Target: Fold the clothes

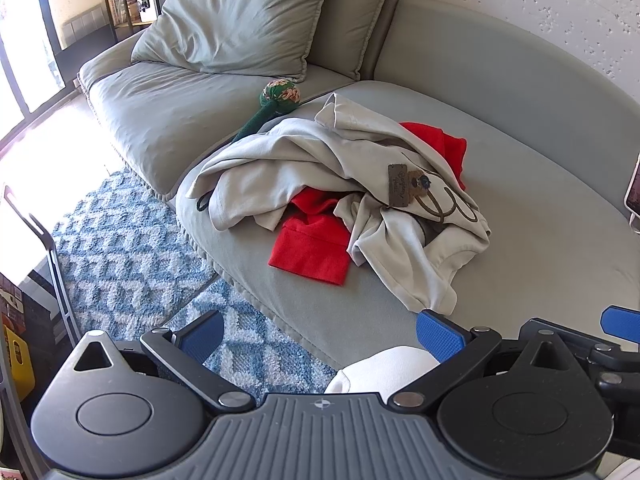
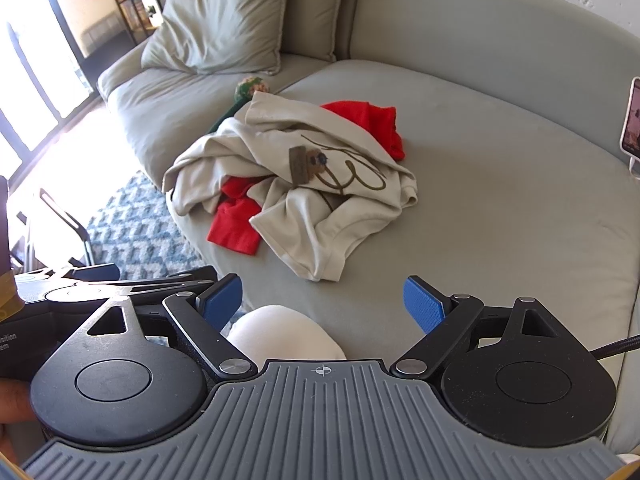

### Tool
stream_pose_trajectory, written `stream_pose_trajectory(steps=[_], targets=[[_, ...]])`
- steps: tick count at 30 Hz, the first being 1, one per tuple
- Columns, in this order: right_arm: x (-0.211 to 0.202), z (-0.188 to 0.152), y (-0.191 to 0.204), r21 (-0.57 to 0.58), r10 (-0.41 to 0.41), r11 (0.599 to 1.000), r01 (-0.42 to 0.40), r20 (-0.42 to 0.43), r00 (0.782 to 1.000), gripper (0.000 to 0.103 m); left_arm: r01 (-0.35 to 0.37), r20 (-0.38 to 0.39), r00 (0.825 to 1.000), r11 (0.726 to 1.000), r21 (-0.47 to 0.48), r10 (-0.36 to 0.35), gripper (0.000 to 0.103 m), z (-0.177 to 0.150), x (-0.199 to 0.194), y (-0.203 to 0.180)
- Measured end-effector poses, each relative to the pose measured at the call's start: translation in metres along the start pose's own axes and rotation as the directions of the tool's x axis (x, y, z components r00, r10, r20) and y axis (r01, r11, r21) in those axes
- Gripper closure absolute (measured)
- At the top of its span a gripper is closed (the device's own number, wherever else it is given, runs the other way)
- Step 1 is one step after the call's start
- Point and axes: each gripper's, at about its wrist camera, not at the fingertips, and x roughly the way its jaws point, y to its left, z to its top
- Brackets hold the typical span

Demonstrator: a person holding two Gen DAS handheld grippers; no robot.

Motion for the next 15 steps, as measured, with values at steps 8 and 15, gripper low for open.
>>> stream_pose_trajectory(steps=[8,15], targets=[[0.0014,-0.0001,-0.0004,-0.003,-0.003,1.000,0.003,-0.004,1.000,0.014,0.004,-0.008,1.000,1.000,-0.004,-0.004,0.001,-0.0009,0.0016,0.0008],[0.0020,0.0005,-0.0004,0.000,-0.002,1.000,0.002,-0.004,1.000,0.014,0.002,-0.007,1.000,1.000,-0.003,-0.002,0.001,-0.0005,0.0020,0.0013]])
